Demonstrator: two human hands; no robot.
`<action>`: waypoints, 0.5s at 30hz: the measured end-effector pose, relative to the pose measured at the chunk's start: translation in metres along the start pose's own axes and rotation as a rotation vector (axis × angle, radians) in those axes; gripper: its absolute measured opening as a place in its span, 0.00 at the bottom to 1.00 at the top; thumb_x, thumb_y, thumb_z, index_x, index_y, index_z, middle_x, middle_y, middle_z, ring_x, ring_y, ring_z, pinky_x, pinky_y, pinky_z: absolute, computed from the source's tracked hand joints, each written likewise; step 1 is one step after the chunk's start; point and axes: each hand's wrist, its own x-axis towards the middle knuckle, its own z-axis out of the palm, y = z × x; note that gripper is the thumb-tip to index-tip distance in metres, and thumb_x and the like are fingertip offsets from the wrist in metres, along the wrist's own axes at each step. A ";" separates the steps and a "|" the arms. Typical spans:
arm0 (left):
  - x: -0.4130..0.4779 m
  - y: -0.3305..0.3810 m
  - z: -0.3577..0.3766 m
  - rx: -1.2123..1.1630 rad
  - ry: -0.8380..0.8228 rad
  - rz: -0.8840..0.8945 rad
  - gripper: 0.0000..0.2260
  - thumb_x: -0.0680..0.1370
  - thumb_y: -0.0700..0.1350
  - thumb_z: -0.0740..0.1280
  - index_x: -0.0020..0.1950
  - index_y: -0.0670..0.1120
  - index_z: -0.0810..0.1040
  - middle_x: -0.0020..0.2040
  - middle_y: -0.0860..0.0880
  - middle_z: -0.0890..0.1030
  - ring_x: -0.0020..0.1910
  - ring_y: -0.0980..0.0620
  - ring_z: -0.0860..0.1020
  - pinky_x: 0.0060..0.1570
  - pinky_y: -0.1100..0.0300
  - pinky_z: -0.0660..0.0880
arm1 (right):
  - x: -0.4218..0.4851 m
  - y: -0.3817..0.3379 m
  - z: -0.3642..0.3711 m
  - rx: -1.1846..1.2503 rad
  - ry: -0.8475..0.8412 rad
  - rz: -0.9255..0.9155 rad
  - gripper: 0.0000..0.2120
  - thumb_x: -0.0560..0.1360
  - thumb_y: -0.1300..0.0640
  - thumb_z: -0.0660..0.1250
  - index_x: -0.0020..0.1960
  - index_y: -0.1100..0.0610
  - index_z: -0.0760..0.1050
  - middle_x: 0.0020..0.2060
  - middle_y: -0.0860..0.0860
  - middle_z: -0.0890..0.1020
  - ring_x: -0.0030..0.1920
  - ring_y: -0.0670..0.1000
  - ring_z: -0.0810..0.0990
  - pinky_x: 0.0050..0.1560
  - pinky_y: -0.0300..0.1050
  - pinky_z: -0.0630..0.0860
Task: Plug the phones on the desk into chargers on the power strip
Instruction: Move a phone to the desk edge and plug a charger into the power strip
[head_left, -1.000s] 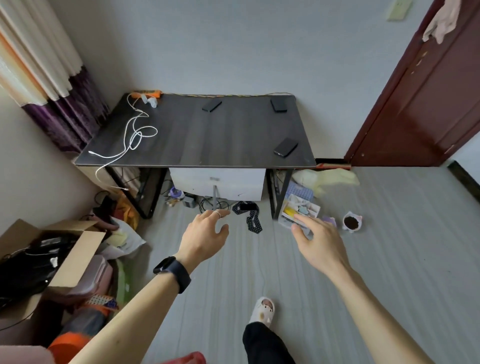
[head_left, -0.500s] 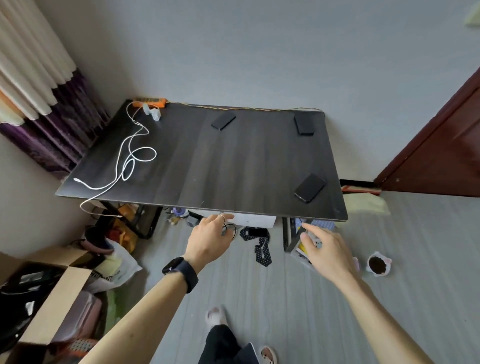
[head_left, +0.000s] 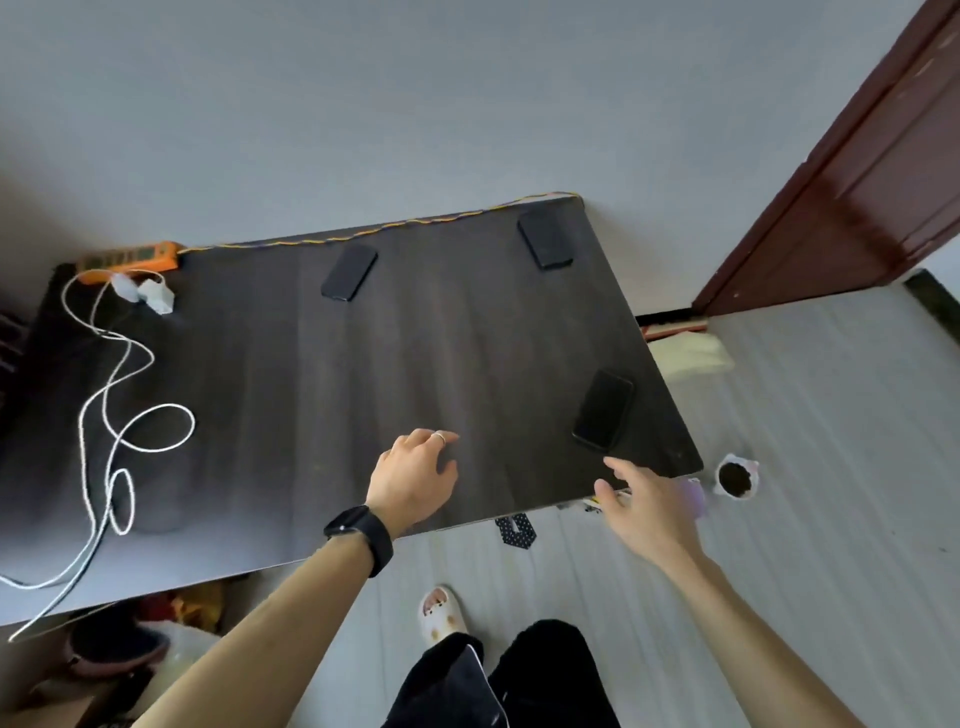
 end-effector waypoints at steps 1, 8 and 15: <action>0.011 -0.002 0.005 0.005 -0.027 0.001 0.20 0.79 0.50 0.60 0.71 0.53 0.72 0.70 0.52 0.73 0.67 0.47 0.71 0.63 0.51 0.72 | 0.010 0.001 0.005 0.044 -0.024 0.055 0.22 0.80 0.46 0.63 0.72 0.50 0.71 0.64 0.52 0.80 0.61 0.55 0.79 0.59 0.52 0.76; 0.065 -0.015 0.061 0.069 -0.205 -0.034 0.22 0.79 0.50 0.60 0.74 0.55 0.67 0.76 0.51 0.63 0.73 0.46 0.64 0.67 0.49 0.69 | 0.087 0.010 0.033 0.265 -0.094 0.379 0.33 0.77 0.40 0.66 0.76 0.54 0.62 0.73 0.56 0.71 0.70 0.59 0.73 0.65 0.59 0.75; 0.062 -0.018 0.110 0.089 -0.293 -0.130 0.28 0.80 0.50 0.61 0.79 0.58 0.56 0.81 0.50 0.50 0.79 0.45 0.52 0.73 0.46 0.63 | 0.143 0.006 0.058 0.267 0.006 0.546 0.47 0.70 0.31 0.70 0.77 0.58 0.58 0.74 0.58 0.66 0.71 0.61 0.69 0.63 0.62 0.74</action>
